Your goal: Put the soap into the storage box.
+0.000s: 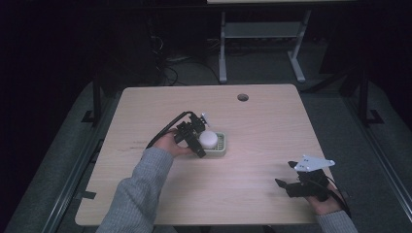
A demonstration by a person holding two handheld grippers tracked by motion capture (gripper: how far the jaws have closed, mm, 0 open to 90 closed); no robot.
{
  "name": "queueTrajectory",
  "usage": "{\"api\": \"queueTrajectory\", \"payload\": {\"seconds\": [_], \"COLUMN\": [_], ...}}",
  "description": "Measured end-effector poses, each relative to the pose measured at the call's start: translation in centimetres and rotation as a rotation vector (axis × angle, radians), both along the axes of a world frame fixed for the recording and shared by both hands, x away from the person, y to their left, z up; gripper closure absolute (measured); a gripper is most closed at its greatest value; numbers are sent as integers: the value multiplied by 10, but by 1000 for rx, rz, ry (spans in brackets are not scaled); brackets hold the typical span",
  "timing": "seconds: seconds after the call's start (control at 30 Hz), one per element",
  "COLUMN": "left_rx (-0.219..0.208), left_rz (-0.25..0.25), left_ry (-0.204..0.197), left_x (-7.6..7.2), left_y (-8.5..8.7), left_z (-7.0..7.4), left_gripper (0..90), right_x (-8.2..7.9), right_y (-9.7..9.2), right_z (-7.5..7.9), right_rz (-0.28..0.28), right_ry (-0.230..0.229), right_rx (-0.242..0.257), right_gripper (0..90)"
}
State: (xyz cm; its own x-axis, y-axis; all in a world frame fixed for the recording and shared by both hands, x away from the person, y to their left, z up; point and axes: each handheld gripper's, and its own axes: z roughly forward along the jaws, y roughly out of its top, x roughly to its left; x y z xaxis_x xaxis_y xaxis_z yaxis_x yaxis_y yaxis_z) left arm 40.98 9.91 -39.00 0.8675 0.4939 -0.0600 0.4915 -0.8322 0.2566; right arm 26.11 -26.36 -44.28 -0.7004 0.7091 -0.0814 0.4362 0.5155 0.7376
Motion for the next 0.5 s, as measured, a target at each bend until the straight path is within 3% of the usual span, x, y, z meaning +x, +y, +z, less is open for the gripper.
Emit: {"api": "queueTrajectory", "payload": {"seconds": [0.5], "left_rx": [-36], "left_rz": [4], "left_ry": [-18], "left_x": [-16], "left_y": [18], "left_z": [3], "left_gripper": [199], "right_x": [0], "right_y": [0], "right_z": [-1], "right_rz": [-10], "right_ry": [2], "right_rx": [-9], "right_gripper": [210]}}
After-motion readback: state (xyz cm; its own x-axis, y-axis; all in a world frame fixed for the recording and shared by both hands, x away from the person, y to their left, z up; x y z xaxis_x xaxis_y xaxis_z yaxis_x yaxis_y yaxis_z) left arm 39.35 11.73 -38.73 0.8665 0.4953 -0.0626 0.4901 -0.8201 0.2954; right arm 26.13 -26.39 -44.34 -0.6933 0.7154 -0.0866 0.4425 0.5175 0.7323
